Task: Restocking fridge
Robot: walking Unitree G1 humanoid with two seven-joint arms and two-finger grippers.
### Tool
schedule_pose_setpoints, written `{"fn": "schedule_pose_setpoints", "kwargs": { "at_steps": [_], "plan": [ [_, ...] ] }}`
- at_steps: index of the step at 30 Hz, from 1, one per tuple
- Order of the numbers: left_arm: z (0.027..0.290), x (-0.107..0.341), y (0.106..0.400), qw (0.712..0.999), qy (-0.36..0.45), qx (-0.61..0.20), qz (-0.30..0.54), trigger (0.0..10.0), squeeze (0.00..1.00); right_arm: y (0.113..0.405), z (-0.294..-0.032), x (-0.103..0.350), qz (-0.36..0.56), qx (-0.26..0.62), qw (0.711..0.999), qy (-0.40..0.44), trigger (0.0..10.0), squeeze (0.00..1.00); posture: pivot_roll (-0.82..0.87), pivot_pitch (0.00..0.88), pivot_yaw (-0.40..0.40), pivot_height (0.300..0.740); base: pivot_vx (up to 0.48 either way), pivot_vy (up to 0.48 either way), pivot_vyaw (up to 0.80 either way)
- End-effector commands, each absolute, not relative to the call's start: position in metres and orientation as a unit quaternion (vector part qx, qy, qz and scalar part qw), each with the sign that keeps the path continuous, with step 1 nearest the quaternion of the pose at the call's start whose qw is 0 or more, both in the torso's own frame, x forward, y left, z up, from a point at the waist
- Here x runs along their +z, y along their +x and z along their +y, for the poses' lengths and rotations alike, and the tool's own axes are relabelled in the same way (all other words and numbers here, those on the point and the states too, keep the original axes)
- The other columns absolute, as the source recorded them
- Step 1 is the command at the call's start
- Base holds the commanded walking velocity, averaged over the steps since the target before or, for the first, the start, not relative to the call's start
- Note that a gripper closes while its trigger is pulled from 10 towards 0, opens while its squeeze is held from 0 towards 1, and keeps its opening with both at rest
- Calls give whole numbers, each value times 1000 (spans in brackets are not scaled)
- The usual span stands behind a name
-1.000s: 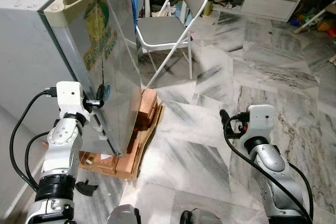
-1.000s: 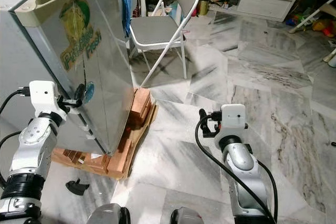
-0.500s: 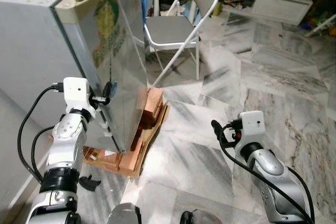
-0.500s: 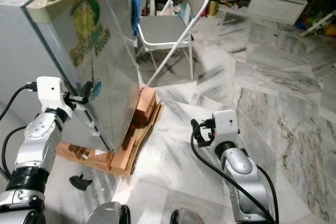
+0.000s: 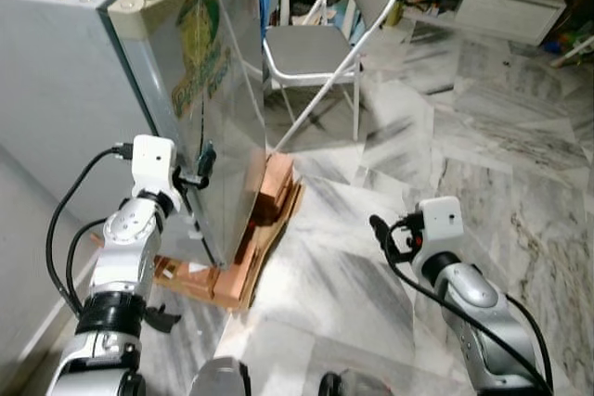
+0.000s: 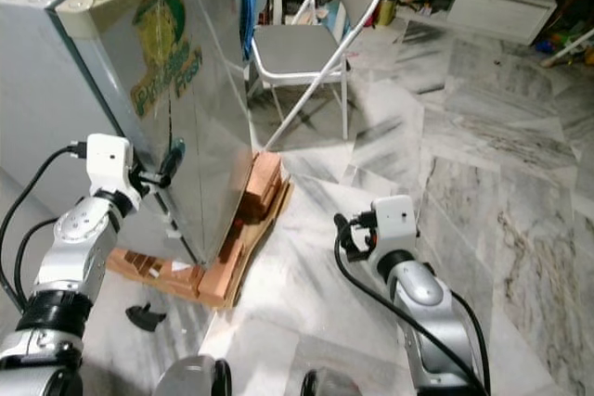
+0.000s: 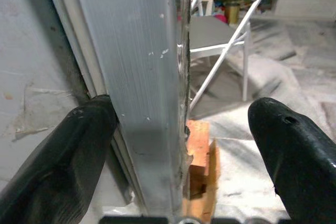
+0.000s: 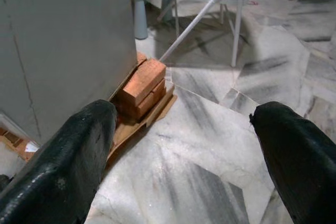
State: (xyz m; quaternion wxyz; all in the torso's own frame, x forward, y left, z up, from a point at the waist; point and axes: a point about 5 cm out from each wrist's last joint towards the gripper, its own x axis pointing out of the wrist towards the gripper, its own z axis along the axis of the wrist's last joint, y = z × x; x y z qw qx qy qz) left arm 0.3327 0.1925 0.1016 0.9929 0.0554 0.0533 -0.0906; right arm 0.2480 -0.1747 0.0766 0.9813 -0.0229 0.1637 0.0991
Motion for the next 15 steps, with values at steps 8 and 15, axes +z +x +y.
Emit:
{"fn": "schedule_pose_setpoints", "kwargs": {
  "at_steps": [8,15],
  "plan": [
    [171,104,348,988,82,-117,57,10000,0,239,-179,70,186,121,975,-31,10000,0,66,36,-57,740,0,0,0],
    [74,142,355,953,74,-293,-18,10000,0,220,-195,49,226,160,960,-33,10000,0,73,13,-76,740,0,0,0]
  ]
}}
